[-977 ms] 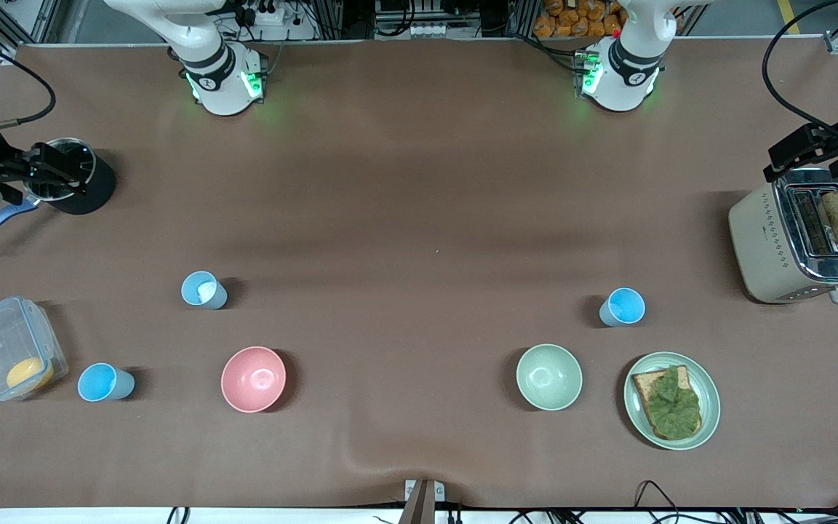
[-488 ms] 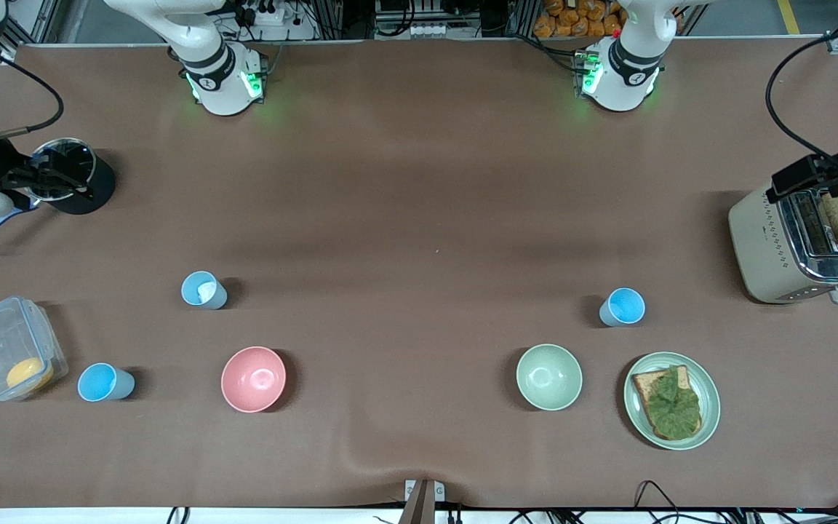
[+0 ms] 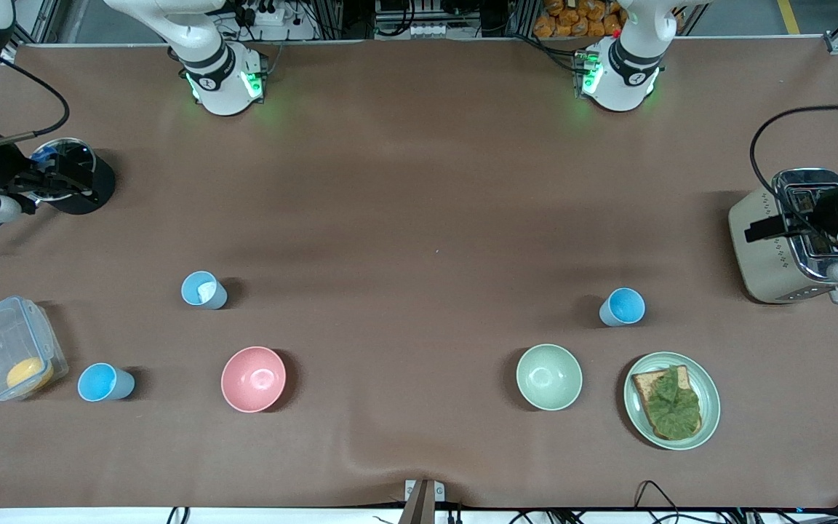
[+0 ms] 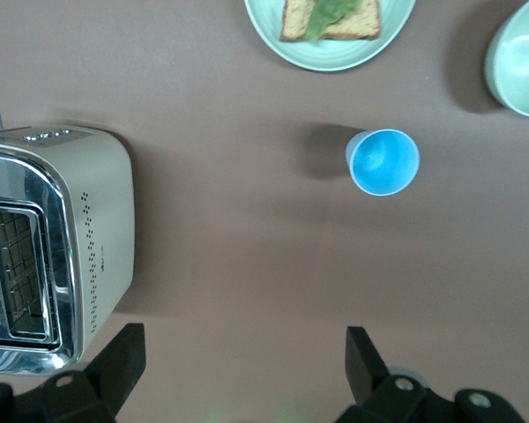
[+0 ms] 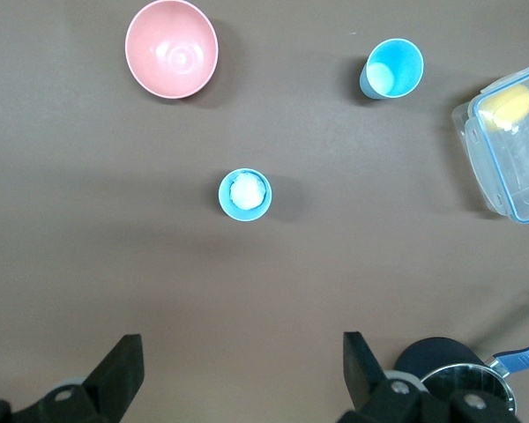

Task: Stack blue cups with both arms
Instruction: 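Reach both grippers down to two separate light-blue cups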

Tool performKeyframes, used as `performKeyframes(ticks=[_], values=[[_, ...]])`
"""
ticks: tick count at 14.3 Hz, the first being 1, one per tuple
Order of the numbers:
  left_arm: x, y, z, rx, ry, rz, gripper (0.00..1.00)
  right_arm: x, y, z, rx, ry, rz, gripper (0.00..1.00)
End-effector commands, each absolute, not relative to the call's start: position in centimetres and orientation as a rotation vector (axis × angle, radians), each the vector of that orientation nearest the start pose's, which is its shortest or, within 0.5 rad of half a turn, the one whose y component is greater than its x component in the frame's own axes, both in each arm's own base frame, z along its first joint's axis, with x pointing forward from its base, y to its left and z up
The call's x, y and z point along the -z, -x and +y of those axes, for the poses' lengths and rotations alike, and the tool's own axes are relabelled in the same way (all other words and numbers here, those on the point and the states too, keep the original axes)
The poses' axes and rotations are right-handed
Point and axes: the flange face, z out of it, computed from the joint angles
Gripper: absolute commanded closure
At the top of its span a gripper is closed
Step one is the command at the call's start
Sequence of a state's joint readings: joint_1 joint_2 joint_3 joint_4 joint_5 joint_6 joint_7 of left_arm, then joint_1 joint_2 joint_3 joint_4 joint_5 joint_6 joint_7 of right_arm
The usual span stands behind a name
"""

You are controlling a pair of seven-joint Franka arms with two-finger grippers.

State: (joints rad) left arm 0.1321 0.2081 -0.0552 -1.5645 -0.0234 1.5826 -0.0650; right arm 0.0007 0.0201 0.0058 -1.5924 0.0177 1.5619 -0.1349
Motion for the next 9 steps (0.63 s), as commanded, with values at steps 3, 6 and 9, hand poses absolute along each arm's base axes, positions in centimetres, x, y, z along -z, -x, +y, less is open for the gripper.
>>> performKeyframes(ticks=[3,6,9], values=[[-46.6,-61.5,4.5,-0.469,3.124,-0.25,0.0,-60.5,-56.0,0.5,-0.071,3.123,-0.233,0.0],[-43.9,-62.1,6.0,-0.533,3.11,-0.283,0.0,-58.4,-56.8,2.2,-0.146,3.123,-0.279,0.0],[-41.3,-62.4,4.9,-0.589,3.105,-0.243,0.0,-56.3,-57.5,2.5,-0.209,3.119,-0.279,0.0]])
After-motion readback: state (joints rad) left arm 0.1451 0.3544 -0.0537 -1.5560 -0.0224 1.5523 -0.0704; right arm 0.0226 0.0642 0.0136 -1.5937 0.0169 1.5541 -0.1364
